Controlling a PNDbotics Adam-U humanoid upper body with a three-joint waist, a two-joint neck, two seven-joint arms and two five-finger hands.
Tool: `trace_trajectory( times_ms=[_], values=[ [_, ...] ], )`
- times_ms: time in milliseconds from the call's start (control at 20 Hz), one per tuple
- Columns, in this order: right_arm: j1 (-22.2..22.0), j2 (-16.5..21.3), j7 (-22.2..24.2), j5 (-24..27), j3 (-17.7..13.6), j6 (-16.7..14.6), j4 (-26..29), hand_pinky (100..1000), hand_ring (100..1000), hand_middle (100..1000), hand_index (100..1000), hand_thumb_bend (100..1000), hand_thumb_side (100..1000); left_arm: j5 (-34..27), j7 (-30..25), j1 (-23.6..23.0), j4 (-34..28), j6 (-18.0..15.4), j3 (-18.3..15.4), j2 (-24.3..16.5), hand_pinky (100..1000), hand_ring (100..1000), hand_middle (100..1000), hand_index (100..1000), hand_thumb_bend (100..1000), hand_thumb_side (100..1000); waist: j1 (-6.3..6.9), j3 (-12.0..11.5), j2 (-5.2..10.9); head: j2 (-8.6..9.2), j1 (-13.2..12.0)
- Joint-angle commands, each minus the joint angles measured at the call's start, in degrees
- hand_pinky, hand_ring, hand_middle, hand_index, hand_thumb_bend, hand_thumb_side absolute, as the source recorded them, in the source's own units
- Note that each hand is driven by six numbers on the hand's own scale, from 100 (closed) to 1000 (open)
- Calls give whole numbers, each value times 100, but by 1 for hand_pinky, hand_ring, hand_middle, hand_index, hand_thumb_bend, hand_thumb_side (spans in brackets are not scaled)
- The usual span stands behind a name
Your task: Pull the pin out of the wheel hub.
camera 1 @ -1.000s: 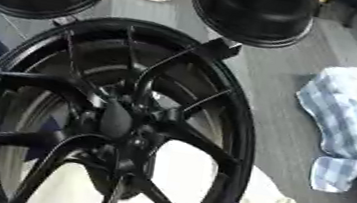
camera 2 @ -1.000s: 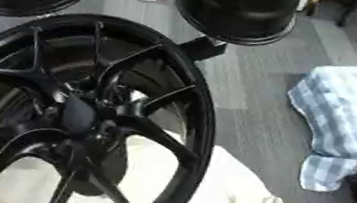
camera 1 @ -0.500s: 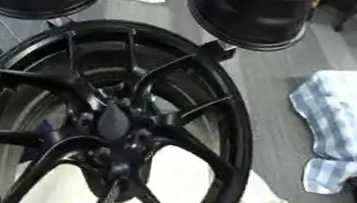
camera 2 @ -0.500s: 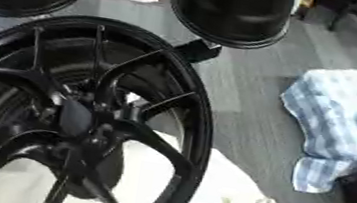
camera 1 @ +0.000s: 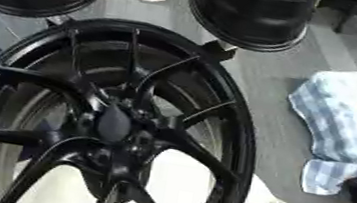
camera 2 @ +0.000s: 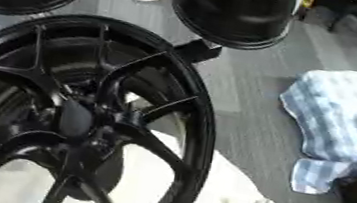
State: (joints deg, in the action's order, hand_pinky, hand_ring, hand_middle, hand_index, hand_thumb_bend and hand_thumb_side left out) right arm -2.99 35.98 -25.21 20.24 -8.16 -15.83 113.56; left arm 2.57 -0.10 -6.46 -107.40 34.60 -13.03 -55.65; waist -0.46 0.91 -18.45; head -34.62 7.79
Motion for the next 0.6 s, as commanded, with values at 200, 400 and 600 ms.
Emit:
trace_trajectory(
  times_ms=[200, 400, 600],
  values=[
    [39, 93, -27, -40, -96, -9, 103, 754, 736, 668, 585, 230, 479, 123, 154, -33, -65, 58, -207, -7, 965, 915, 834, 904, 485, 784, 7, -24, 66, 47, 3],
    [41, 116, -36, -34, -109, -33, 103, 753, 736, 668, 586, 229, 477, -576, 733, 57, -519, -328, -293, 143, 917, 829, 737, 807, 100, 886, -2, -37, 78, 20, 0],
    [83, 152, -45, 1, -116, -95, 103, 753, 736, 668, 587, 229, 472, -1432, 1505, 474, -708, -2434, -207, 273, 891, 769, 675, 790, 100, 775, -29, -25, 96, -10, -26]
  ],
)
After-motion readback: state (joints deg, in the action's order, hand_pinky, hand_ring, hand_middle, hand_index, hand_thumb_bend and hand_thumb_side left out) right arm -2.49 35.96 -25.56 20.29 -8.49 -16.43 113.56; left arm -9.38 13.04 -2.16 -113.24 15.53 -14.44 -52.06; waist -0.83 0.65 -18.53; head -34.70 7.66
